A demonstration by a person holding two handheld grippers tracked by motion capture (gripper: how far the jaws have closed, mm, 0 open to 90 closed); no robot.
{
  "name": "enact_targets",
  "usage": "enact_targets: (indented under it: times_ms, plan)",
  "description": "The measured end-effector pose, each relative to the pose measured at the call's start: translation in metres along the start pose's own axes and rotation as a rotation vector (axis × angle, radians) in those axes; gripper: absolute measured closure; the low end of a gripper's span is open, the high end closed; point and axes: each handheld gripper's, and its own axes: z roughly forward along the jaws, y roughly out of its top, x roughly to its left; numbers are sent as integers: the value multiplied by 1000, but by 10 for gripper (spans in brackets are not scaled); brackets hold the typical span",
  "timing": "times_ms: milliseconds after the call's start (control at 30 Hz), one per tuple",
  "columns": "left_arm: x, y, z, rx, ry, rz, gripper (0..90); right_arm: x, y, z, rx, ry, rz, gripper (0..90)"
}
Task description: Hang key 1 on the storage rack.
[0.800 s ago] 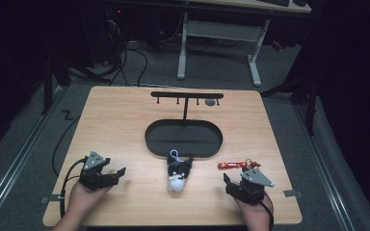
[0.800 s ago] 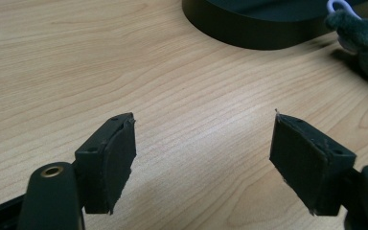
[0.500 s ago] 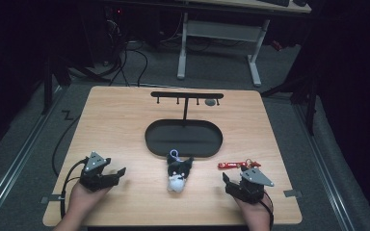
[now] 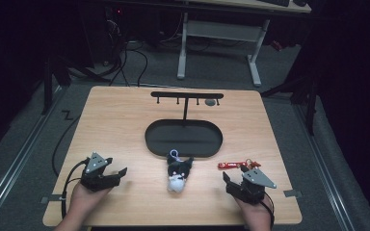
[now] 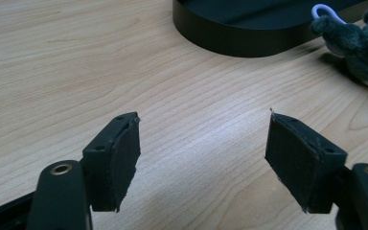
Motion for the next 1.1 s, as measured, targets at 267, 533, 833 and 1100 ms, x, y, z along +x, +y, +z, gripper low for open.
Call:
enact_targets:
  times_ms: [267,533,833,1100]
  plan:
    - [-6,1,0,-7,-2,25,277,1,1,0,10,6,10,275]
    - [-10,4,-2,-28,1,44,273,6,3,2,30,20,7,288]
    - [-16,4,-1,-41,-20,77,279,11,10,7,99,32,12,285]
    - [-22,4,6,-31,-49,127,280,14,15,10,169,41,9,307]
